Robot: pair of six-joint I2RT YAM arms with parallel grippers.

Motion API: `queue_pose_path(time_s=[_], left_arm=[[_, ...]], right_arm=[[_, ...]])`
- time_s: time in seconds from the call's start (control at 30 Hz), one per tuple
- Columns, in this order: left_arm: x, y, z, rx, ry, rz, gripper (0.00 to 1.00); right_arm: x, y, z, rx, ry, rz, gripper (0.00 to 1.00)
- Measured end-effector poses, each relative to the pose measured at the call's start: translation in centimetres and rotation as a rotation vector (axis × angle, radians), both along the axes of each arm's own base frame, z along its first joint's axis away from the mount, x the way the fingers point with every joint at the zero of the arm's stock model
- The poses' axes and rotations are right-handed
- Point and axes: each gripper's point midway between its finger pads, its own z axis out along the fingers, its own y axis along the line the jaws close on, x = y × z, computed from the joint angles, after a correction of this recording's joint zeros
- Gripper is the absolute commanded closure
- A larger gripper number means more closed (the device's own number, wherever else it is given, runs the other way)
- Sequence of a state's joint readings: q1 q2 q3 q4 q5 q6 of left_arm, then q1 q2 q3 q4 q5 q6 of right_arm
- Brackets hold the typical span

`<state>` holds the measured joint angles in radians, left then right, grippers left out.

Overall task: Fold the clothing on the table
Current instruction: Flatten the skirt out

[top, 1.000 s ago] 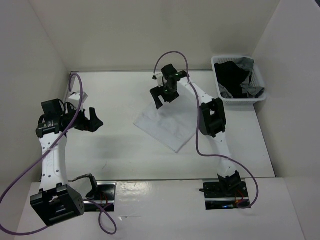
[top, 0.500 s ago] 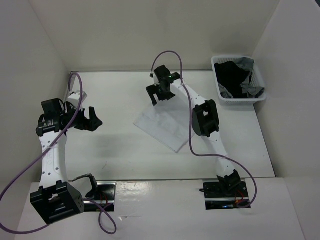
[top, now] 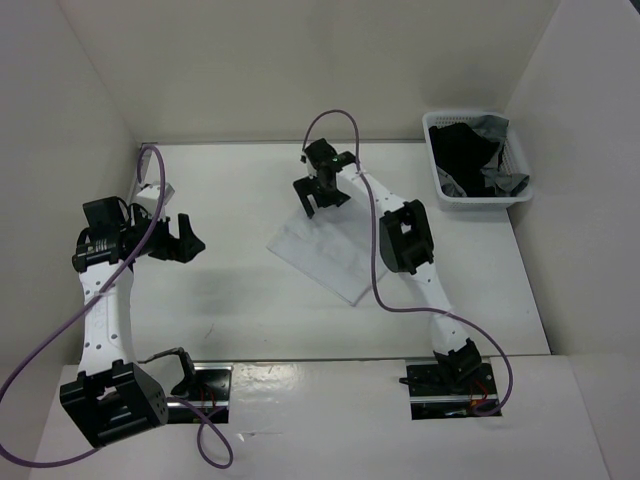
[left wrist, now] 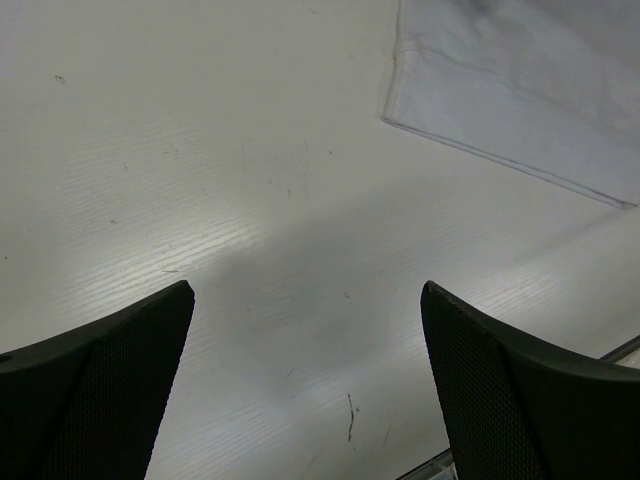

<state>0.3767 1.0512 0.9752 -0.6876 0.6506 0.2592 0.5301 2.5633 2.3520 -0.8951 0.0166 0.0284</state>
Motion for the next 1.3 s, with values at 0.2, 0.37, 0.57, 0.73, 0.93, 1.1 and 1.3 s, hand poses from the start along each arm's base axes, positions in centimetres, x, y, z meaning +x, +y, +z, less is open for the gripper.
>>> queue_pose_path(time_s=[0.2, 0.37, 0.57, 0.73, 0.93, 1.1, 1.3], left_arm=[[0.0, 0.0, 0.0, 0.002, 0.001, 0.002, 0.0], [0.0, 0.1, -0.1, 0.005, 0.002, 0.005, 0.0], [0.0, 0.1, -0.1, 0.006, 0.002, 0.006, 0.0], [0.0, 0.2, -0.1, 0.007, 0.002, 0.007, 0.0], [0.0, 0.2, -0.1, 0.007, 0.003, 0.006, 0.0], [0.0, 0.2, 0.0, 0.008, 0.0, 0.007, 0.0], [0.0, 0.1, 0.1, 0.009, -0.004, 0.007, 0.0]], right_arm=[[-0.5, 0.7, -0.3, -0.016, -0.004, 0.046, 0.0], [-2.0, 2.7, -0.6, -0.016, -0.012, 0.148, 0.0], [-6.5, 5.6, -0.6, -0.027, 0.0, 0.361, 0.0], [-9.9, 6.5, -0.7, -0.042, 0.011, 0.525, 0.0], [-14.1, 7.7, -0.9, -0.07, 0.022, 0.709, 0.0], [-17.6, 9.7, -0.9, -0.083, 0.024, 0.844, 0.0], [-18.9, 10.3, -0.2, -0.055, 0.044, 0.868, 0.0]])
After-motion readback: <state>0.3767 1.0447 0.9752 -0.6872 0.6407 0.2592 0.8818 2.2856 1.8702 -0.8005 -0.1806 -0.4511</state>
